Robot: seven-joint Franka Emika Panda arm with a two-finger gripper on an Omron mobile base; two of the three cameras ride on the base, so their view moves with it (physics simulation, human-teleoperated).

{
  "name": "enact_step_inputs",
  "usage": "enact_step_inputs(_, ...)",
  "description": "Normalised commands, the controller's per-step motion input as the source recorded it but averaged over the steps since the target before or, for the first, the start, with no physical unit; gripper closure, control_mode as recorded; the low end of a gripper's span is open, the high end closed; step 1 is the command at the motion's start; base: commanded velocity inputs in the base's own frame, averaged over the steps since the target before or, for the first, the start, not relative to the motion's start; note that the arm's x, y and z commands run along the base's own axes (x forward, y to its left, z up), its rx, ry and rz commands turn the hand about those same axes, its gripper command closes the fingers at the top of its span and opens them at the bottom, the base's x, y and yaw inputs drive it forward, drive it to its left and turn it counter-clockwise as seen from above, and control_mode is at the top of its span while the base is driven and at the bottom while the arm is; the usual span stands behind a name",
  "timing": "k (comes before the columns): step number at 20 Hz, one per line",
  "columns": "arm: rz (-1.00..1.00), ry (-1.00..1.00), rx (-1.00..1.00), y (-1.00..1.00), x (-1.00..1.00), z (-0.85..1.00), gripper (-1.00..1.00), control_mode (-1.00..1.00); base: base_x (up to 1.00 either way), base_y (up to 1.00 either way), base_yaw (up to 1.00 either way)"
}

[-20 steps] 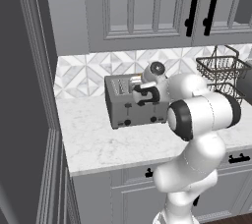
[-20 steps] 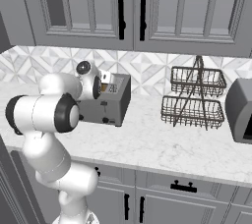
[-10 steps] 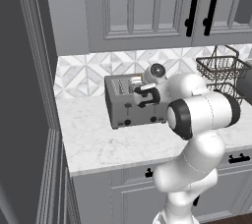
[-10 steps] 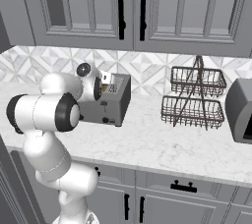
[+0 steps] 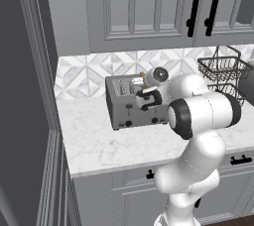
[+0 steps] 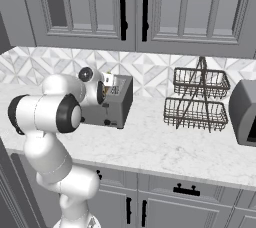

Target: Start the toaster. Once the lever pops up, take the bread to the plate on the dining counter.

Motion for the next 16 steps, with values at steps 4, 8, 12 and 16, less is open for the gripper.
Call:
enact_step_inputs(4, 0.0, -0.11, 0.06, 0.0, 0.01, 0.21, 1.0, -1.0, 0.0, 0.0, 0.0)
enact_step_inputs(8, 0.0, -0.13, 0.11, -0.03, 0.01, 0.42, 1.0, -1.0, 0.0, 0.0, 0.0)
enact_step_inputs(12, 0.0, -0.07, 0.14, -0.12, 0.0, 0.54, 1.0, -1.0, 0.0, 0.0, 0.0)
enact_step_inputs(16, 0.0, -0.11, 0.18, -0.21, 0.0, 0.59, 1.0, -1.0, 0.0, 0.0, 0.0)
